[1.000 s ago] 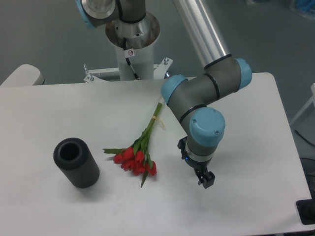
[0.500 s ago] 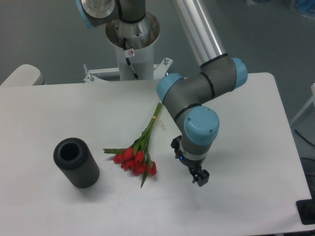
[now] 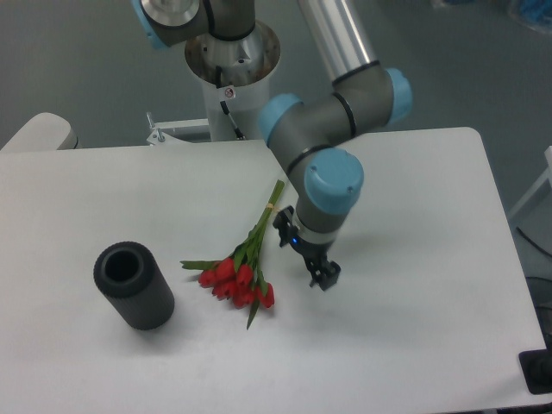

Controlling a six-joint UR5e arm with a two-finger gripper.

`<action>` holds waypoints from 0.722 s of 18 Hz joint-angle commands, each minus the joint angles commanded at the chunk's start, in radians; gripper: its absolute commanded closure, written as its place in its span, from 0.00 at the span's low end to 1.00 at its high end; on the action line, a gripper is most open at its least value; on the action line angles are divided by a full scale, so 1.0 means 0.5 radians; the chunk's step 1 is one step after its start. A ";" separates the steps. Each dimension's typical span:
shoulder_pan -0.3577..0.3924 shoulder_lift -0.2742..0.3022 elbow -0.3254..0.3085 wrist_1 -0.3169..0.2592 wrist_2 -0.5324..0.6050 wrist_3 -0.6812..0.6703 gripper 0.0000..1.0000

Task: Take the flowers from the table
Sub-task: 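Move the open gripper toward the green stems of the red tulips, then lower the gripper onto the tulip stems and close it around them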

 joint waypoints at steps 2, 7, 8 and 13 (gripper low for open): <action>-0.003 0.068 -0.123 0.015 -0.003 -0.086 0.00; -0.028 0.117 -0.258 0.089 -0.003 -0.417 0.00; -0.046 0.111 -0.264 0.098 -0.003 -0.478 0.00; -0.098 0.068 -0.353 0.343 0.003 -0.638 0.00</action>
